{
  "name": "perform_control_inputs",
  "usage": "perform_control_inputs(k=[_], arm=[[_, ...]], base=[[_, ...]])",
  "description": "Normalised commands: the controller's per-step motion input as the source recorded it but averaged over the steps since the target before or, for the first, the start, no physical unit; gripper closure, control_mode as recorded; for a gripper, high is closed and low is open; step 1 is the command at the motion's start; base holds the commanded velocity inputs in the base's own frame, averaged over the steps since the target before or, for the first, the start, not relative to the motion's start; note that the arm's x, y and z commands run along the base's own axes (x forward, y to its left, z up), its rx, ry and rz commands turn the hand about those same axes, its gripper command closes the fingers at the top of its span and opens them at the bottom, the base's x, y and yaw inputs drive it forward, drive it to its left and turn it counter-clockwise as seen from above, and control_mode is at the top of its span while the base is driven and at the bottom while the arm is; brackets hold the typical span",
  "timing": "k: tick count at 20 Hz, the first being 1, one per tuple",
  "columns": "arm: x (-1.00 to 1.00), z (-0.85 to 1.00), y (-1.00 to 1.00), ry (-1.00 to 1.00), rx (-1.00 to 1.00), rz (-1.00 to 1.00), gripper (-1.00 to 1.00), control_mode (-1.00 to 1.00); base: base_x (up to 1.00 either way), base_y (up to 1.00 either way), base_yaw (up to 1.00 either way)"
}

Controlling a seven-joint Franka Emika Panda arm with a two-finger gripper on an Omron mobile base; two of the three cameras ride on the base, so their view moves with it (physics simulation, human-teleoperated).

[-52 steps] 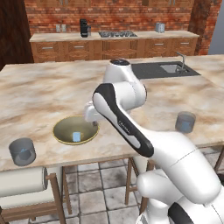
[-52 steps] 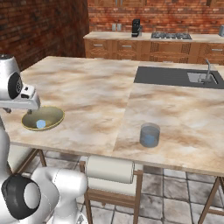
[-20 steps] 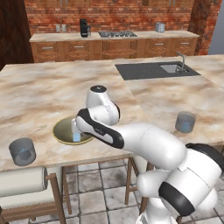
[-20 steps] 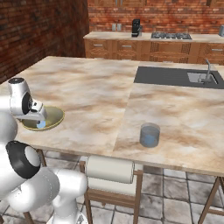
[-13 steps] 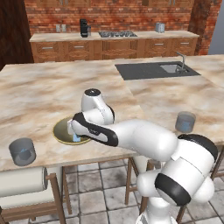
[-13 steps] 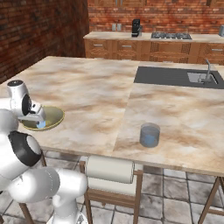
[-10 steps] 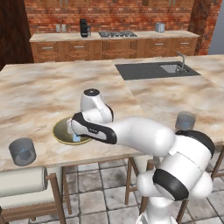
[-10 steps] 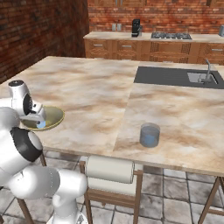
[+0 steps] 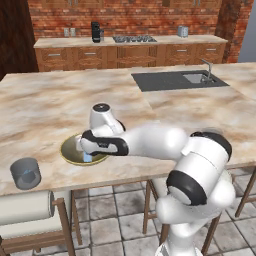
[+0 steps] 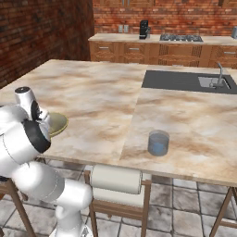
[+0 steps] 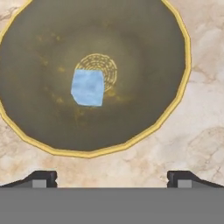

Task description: There are four ice cubes in the ice bowl. Place two ice cubes in each glass of water.

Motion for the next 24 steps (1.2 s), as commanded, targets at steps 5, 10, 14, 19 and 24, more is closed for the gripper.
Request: perform_control_inputs(k=[5, 10, 14, 19, 24], arm=[[0.38, -0.27, 0.23, 0.02, -0.04, -0.04, -1.00, -1.00], [0.40, -0.22, 0.25, 0.04, -0.03, -0.02, -1.00, -1.00], [0.37, -0.20, 0.20, 0.04, -0.02, 0.00, -1.00, -1.00], [0.40, -0.25, 0.08, 0.01, 0.00, 0.00, -1.00, -1.00], [0.38, -0.29, 0.05, 0.00, 0.00, 0.00, -1.00, -1.00]], base=[[0.00, 0.00, 0.00], [0.00, 0.00, 0.00], [0.00, 0.00, 0.00], [0.00, 0.00, 0.00], [0.00, 0.00, 0.00]])
